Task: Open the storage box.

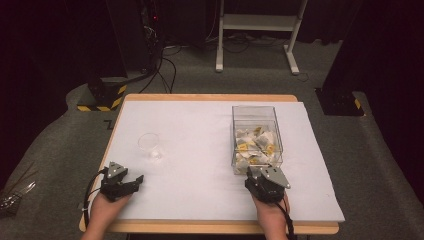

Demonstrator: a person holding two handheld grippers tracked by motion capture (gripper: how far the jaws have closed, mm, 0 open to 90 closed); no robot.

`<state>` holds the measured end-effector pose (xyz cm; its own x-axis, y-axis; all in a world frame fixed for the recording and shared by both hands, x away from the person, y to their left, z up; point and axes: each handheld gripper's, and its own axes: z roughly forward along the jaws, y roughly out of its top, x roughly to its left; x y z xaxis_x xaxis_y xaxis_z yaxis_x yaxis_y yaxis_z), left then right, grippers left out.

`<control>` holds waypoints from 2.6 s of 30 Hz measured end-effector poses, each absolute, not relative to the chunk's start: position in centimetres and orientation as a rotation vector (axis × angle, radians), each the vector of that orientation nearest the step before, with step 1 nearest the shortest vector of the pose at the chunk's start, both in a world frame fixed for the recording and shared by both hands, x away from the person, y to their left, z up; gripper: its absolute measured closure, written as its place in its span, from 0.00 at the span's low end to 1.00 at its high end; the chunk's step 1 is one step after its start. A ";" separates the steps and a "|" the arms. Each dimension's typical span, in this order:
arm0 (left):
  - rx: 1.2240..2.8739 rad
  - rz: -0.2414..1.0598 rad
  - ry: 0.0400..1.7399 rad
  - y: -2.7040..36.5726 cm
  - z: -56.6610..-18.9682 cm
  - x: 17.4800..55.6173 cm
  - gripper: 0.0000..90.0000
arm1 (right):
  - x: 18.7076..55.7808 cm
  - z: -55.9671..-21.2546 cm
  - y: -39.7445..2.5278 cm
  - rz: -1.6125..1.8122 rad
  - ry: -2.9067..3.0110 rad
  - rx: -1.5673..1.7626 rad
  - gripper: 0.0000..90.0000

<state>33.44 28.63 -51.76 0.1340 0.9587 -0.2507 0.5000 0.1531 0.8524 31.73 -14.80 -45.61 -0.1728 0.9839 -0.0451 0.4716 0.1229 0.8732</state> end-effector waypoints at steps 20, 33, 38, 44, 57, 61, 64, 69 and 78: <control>1.481 0.623 1.500 28.6 -51.8 33.4 0.34 | 29.3 -45.8 -14.8 0.986 1.725 1.407 0.36; 1.484 0.623 1.500 28.6 -51.8 33.4 0.34 | 29.0 -45.8 -15.0 0.996 1.735 1.406 0.33; 1.488 0.623 1.498 28.7 -51.8 33.4 0.34 | 28.9 -45.5 -15.3 1.009 1.735 1.398 0.30; 1.489 0.623 1.498 28.7 -51.8 33.4 0.34 | 28.6 -45.3 -15.8 1.030 1.741 1.401 0.29; 1.479 0.624 1.500 28.6 -51.8 33.4 0.34 | 28.1 -44.5 -18.4 1.085 1.729 1.404 0.34; 1.476 0.623 1.500 28.6 -51.8 33.4 0.34 | 28.3 -44.1 -19.2 1.097 1.721 1.398 0.39; 1.481 0.623 1.500 28.6 -51.8 33.4 0.34 | 28.6 -43.7 -20.0 1.112 1.715 1.392 0.41; 1.481 0.623 1.499 28.6 -51.8 33.4 0.34 | 29.2 -43.4 -20.6 1.131 1.707 1.397 0.43; 1.479 0.622 1.500 28.6 -51.8 33.4 0.34 | 30.9 -43.1 -21.8 1.161 1.724 1.381 0.47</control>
